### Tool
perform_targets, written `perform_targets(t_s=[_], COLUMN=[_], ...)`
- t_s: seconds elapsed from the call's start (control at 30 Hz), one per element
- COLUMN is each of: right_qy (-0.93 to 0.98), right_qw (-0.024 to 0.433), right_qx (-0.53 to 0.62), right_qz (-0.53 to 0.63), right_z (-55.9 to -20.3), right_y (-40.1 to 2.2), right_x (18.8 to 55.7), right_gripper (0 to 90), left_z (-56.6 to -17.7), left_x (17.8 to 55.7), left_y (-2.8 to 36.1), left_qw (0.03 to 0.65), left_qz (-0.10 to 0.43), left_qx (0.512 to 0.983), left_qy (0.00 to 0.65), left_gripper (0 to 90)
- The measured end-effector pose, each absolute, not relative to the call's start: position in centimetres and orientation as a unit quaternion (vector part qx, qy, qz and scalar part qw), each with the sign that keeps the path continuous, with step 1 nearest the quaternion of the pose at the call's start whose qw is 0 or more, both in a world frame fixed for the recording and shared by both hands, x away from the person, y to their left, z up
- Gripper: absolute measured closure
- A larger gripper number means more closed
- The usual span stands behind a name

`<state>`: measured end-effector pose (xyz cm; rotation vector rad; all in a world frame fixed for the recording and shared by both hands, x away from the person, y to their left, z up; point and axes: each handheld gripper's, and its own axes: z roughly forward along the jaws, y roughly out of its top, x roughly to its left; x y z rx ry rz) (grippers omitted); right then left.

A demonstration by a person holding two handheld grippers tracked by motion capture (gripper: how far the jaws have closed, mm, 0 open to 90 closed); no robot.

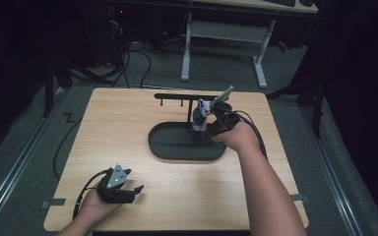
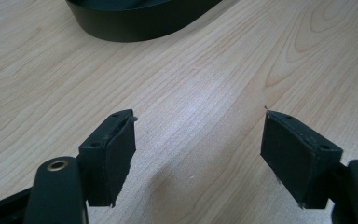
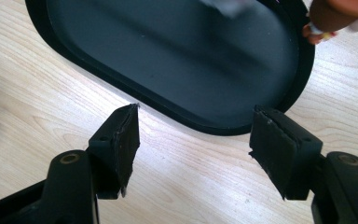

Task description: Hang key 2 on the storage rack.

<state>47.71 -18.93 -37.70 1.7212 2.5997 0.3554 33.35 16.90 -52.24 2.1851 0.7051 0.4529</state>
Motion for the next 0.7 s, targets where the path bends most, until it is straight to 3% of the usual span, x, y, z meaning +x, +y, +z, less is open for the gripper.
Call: perform_targets(t_s=[0.7], right_qy=[0.837], right_qw=[0.058], right_qx=[0.523], right_qz=[0.151], right_z=[-38.8], right_y=[-20.0], right_x=[43.8], right_gripper=[31.0], left_z=[-52.2], left_x=[33.2], left_y=[17.7], left_qw=[0.394], left_qz=[0.173], left_qx=[0.854], left_qy=[0.293], left_gripper=[26.6])
